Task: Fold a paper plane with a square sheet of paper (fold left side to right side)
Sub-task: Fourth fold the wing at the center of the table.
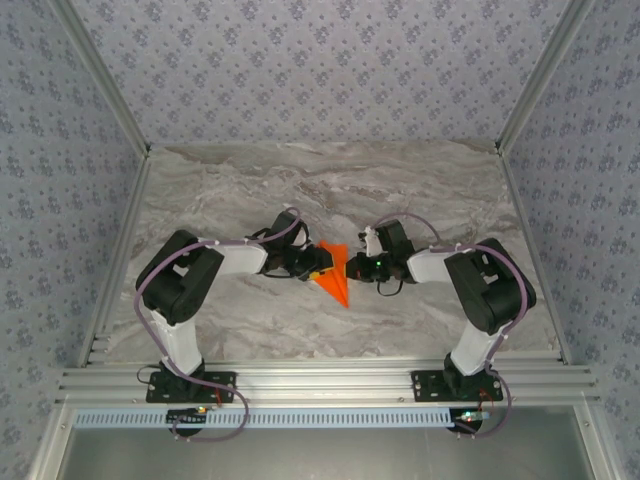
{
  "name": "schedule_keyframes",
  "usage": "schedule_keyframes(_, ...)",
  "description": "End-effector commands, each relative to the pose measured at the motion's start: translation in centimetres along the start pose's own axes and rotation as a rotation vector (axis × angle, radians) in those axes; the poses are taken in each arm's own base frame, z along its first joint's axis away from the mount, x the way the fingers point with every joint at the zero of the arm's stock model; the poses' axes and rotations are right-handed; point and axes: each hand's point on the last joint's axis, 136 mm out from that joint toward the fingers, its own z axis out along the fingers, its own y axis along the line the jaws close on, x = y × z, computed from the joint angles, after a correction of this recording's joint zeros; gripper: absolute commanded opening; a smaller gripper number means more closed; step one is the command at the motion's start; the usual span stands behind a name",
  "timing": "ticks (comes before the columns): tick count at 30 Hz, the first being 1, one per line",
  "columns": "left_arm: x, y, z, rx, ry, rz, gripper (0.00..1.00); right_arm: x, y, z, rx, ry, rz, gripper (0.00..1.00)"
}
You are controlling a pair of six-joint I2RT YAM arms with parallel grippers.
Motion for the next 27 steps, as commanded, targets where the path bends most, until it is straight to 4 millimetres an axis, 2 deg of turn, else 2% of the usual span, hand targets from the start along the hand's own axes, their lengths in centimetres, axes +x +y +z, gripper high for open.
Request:
schedule_keyframes(1,0.5,1.6,0.7,-0.048,0.012,-0.016,0.41,0.1,-0.3,-0.5,0.03,0.002,0.002,0.04)
schedule_keyframes(5,0.5,1.5,0.7,-0.047,0.012,-0.014,0.41,0.0,-0.4,-0.3,0.031,0.008,0.003,0.05)
schedule_keyframes(12,0.5,1.0,0.5,-0.033,0.013,-0.007,0.41,1.1,-1.8,0.5,0.083,0.055,0.028,0.04)
schedule_keyframes(21,-0.7,-2.6,-2.1,-0.012,-0.03,0.08,0.41,2.9,-3.8,0.8,0.183,0.129,0.059,0.04)
schedule_keyframes(24,-0.8,-3.9,-2.2,0.017,-0.028,0.098,0.4,3.4,-4.3,1.0,0.199,0.147,0.069,0.04)
schedule_keyframes(27,-0.7,-5.0,-1.6,0.043,-0.007,0.112,0.35,3.7,-4.4,1.2,0.207,0.159,0.073,0.04)
